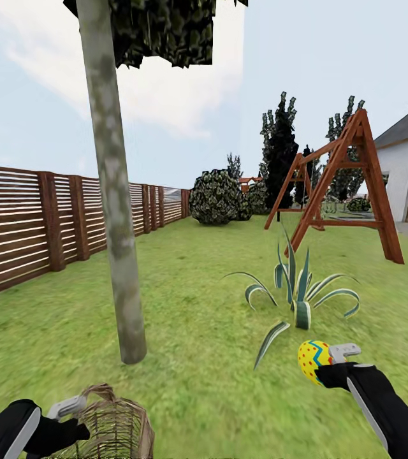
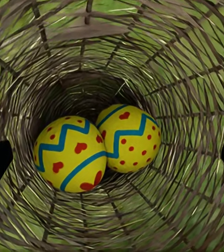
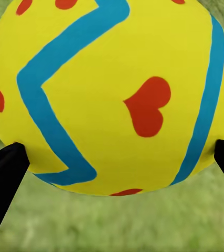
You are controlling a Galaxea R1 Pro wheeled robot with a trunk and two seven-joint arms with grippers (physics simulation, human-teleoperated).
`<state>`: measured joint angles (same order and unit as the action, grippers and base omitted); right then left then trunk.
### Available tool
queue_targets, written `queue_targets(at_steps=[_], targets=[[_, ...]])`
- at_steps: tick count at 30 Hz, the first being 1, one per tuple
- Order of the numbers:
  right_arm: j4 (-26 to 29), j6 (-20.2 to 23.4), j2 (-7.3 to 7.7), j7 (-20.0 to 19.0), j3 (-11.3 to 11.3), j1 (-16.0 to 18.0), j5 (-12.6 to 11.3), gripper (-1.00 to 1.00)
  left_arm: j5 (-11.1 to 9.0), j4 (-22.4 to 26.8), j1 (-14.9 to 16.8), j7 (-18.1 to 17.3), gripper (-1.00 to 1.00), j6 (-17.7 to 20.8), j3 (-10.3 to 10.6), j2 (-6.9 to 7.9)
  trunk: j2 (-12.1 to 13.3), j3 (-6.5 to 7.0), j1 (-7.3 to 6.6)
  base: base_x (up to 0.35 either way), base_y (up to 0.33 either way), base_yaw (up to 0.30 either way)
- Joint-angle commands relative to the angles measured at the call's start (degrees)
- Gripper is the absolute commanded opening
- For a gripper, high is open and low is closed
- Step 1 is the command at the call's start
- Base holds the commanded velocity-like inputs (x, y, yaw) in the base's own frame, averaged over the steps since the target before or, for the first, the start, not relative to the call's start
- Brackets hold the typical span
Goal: Take the three Easter eggs out of the wicker basket on the lawn in the garden, then place them on the lawn next to a single tree (choose any tree) so that all three eggs are next to the same tree and none are left in the basket.
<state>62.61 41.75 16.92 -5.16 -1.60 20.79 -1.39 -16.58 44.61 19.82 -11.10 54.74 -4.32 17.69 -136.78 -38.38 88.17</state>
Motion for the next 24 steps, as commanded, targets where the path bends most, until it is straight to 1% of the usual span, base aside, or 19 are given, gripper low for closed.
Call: queue_targets(at_steps=[1,16,24], targets=[[-0.03,0.25,0.05,0.00,-0.21,0.04,-0.09,-1.00,0.50,0.04,0.04,-0.57,1.00,0.23,-0.17,-0.02,-0.45,-0.26,0.22,0.000,0.000,0.000],[-0.17,0.18,0.05,0.05,-0.42,0.04,0.06,-1.00,0.50,0.04,0.03,-0.50,1.00,0.19,-0.06,-0.11,-6.46,-2.95,3.51,0.000,0.000,0.000],[-0.20,0.15,0.05,-0.03,-0.42,0.04,0.05,-1.00,0.50,-0.02,0.04,-0.50,1.00,0.19,0.01,-0.11,-6.57,-4.72,3.71,0.000,0.000,0.000]])
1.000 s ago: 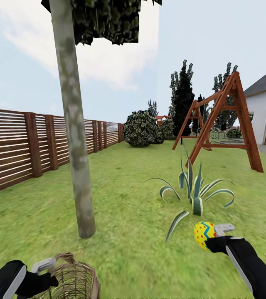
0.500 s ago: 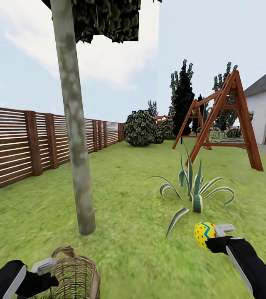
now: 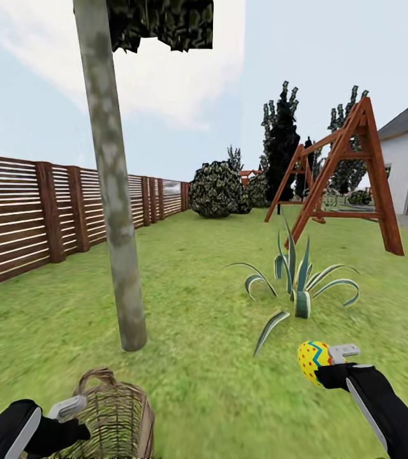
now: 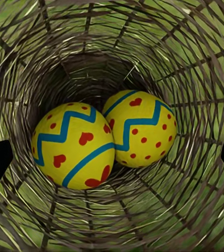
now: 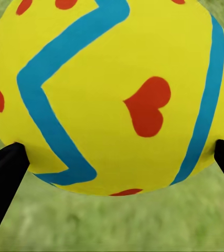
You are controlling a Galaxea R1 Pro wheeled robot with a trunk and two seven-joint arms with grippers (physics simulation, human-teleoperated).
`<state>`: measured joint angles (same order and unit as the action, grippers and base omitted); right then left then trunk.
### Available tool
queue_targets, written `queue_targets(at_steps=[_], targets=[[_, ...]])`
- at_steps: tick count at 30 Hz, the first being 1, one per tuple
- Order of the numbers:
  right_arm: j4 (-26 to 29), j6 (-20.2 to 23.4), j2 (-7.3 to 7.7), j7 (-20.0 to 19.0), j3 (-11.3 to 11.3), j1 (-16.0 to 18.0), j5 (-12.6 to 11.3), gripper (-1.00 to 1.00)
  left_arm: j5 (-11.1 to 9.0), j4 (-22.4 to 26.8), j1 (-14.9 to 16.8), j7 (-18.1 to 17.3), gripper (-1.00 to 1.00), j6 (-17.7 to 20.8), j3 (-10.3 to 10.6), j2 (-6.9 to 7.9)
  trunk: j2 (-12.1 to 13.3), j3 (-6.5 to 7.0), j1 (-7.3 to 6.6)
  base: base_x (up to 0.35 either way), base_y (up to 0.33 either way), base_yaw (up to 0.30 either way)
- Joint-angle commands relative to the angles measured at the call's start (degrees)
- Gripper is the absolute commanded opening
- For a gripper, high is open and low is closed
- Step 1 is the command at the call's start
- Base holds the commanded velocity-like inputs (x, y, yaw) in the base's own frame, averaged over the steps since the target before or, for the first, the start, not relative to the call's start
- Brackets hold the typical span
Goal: Take the three Easter eggs out of the wicker basket on the lawn in the garden, then place them on the lawn next to a single tree (choose any tree) so that all three eggs are next to the same tree and none are left in the basket.
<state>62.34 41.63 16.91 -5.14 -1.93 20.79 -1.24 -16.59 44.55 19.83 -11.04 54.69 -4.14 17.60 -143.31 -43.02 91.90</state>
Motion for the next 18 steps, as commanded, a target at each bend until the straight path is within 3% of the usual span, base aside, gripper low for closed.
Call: queue_targets(at_steps=[1,18], targets=[[0.06,0.27,0.05,-0.03,-0.10,0.04,-0.09,-1.00,0.51,0.04,0.03,-0.56,1.00,0.24,-0.17,-0.02,-0.05,-0.30,0.01,0.000,0.000,0.000],[-0.02,0.28,-0.03,-0.02,-0.18,0.04,-0.03,-1.00,0.51,0.01,0.03,-0.56,1.00,0.24,-0.08,-0.05,-0.28,-4.07,0.45,0.000,0.000,0.000]])
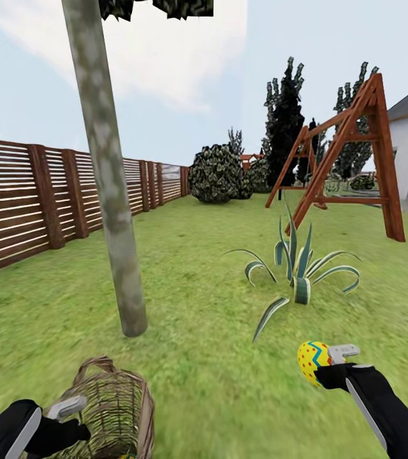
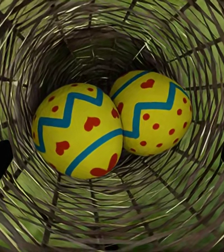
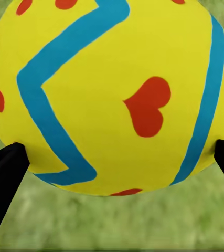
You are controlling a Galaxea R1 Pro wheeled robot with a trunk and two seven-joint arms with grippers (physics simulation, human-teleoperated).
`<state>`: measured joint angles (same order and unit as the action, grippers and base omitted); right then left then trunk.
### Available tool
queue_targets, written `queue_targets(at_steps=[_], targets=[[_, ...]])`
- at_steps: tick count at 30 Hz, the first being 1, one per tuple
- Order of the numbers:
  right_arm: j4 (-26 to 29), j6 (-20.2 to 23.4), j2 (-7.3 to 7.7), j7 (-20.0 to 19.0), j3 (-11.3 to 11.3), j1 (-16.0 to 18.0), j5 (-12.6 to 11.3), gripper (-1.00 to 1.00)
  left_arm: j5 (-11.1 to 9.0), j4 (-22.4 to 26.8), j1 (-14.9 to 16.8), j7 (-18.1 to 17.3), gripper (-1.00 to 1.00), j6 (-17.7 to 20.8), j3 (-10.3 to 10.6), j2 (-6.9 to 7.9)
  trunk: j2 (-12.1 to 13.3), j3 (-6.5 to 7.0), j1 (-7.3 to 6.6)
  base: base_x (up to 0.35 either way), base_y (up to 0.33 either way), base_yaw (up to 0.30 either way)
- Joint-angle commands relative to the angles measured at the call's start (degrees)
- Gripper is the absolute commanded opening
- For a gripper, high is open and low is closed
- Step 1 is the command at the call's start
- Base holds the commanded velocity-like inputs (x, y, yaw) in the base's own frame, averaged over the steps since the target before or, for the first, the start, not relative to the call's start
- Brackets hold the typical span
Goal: Take the three Easter eggs out of the wicker basket on the lawn in the garden, then place them on the lawn next to a single tree (choose any tree) so that all three eggs are next to the same tree and none are left in the basket.
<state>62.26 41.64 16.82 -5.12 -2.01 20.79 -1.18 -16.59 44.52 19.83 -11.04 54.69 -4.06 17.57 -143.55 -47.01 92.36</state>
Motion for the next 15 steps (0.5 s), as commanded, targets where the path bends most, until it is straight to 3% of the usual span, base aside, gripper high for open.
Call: queue_targets(at_steps=[1,5,9,15], targets=[[0.06,0.27,0.05,-0.06,-0.10,0.04,-0.07,-1.00,0.51,0.04,0.03,-0.56,1.00,0.24,-0.17,-0.05,-0.04,-0.08,-0.02,0.000,0.000,0.000],[0.05,0.24,-0.29,0.00,-0.10,0.04,-0.06,-1.00,0.51,0.04,0.03,-0.56,1.00,0.21,-0.15,-0.06,-0.04,-0.08,-0.02,0.004,0.000,0.000],[0.05,0.19,-2.62,0.10,-0.09,0.04,0.52,-1.00,0.34,0.04,0.03,-0.56,1.00,0.15,-0.08,-0.08,-0.04,-0.08,-0.02,0.265,0.000,0.000],[0.05,0.19,-2.76,0.11,-0.01,0.04,0.56,-1.00,0.38,0.04,0.02,-0.56,1.00,0.15,-0.01,-0.15,-0.06,-0.52,0.04,0.075,0.000,0.000]])
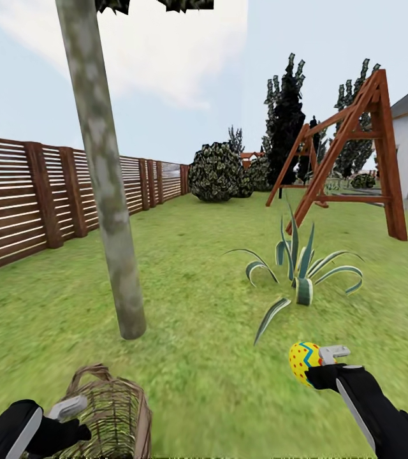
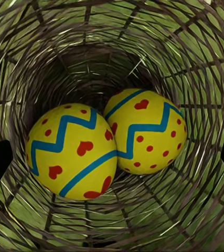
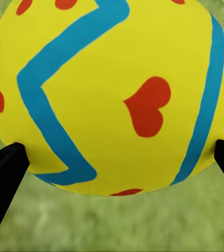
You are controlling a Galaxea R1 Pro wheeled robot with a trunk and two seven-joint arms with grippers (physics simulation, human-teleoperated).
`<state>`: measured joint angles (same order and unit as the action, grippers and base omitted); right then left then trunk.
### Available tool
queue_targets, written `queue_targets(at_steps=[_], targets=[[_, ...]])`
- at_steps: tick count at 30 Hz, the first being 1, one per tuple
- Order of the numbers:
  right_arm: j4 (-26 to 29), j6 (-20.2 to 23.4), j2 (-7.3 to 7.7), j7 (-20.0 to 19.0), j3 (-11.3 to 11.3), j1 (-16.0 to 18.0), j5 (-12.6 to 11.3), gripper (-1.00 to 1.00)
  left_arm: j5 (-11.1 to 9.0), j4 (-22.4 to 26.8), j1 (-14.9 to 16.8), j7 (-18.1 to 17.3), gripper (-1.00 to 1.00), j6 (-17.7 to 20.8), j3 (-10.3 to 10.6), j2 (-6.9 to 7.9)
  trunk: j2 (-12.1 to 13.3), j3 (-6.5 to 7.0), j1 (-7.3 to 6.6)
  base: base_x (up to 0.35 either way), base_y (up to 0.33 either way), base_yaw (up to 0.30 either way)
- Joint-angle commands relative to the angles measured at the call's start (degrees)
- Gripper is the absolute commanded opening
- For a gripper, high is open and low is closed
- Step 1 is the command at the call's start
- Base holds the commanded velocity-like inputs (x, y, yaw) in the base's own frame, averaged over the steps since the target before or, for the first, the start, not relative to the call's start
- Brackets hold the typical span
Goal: Take the three Easter eggs out of the wicker basket on the lawn in the garden, then place them on the lawn next to a single tree (choose any tree) so that all three eggs are next to the same tree and none are left in the basket.
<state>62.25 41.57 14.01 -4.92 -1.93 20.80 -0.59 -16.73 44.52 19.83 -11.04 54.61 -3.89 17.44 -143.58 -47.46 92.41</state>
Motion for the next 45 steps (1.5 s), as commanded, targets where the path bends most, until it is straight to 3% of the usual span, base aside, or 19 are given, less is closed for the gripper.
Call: queue_targets(at_steps=[1,33,39,45], targets=[[0.06,0.27,0.05,-0.09,-0.09,0.03,-0.03,-1.00,0.51,0.04,0.03,-0.57,1.00,0.24,-0.16,0.01,-0.05,-0.30,0.01,0.003,0.000,0.000],[0.06,0.27,0.05,-0.09,-0.09,0.03,-0.03,-1.00,0.56,0.04,0.04,-0.57,1.00,0.24,-0.50,0.05,-0.48,-7.39,0.84,0.000,0.000,0.000],[0.06,0.27,-0.02,-0.09,-0.16,0.03,-0.03,-1.00,0.47,0.04,0.04,-0.58,1.00,0.21,-0.53,0.05,-0.48,-7.39,0.84,0.000,0.000,0.000],[0.06,0.27,-0.03,-0.09,-0.18,0.03,-0.03,-1.00,0.30,0.04,0.02,-0.65,1.00,-3.64,-0.33,0.02,-0.48,-7.39,0.84,0.000,0.177,0.000]])
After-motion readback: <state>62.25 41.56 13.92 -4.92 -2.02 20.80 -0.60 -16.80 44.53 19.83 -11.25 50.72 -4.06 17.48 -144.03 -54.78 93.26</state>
